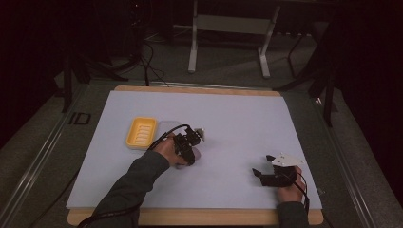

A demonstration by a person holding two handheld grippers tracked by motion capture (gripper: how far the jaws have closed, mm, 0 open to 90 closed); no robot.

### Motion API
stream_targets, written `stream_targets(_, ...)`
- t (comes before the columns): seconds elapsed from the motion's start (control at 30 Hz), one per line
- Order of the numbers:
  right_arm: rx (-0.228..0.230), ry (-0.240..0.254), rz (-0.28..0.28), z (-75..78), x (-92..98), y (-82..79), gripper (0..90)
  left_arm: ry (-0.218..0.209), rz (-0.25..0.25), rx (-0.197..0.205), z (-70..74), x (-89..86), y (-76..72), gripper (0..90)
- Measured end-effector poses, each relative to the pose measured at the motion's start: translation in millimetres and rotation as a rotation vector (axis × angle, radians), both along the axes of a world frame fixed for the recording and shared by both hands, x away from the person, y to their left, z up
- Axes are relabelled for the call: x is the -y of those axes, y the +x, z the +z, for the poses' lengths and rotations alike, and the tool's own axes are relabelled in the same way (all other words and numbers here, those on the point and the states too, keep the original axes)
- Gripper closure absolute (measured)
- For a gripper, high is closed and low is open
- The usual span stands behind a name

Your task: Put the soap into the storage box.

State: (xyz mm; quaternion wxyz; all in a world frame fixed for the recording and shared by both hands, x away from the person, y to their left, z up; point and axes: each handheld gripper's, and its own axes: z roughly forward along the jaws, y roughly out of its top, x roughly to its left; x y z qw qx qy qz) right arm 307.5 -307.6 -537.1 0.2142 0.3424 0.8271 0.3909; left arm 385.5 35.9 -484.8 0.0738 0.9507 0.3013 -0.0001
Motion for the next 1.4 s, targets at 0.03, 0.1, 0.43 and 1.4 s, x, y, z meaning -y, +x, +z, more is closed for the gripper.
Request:
stream_targets(0.03,0.000,0.000,0.000,0.0,0.0,0.0,19.3,0.002,0.001,0.001,0.4,-0.8,0.5,49.9)
stream_targets(0.1,0.000,-0.001,0.000,0.0,0.0,0.0,19.3,-0.001,0.010,0.003,1.3,-2.5,1.4,49.9)
stream_targets(0.43,0.001,0.000,0.000,0.0,0.1,0.1,19.3,-0.021,0.033,0.012,8.8,-9.4,3.9,49.9)
stream_targets(1.4,0.001,0.003,-0.001,0.1,0.2,0.0,19.3,-0.094,0.116,0.035,30.3,-39.7,16.4,49.9)
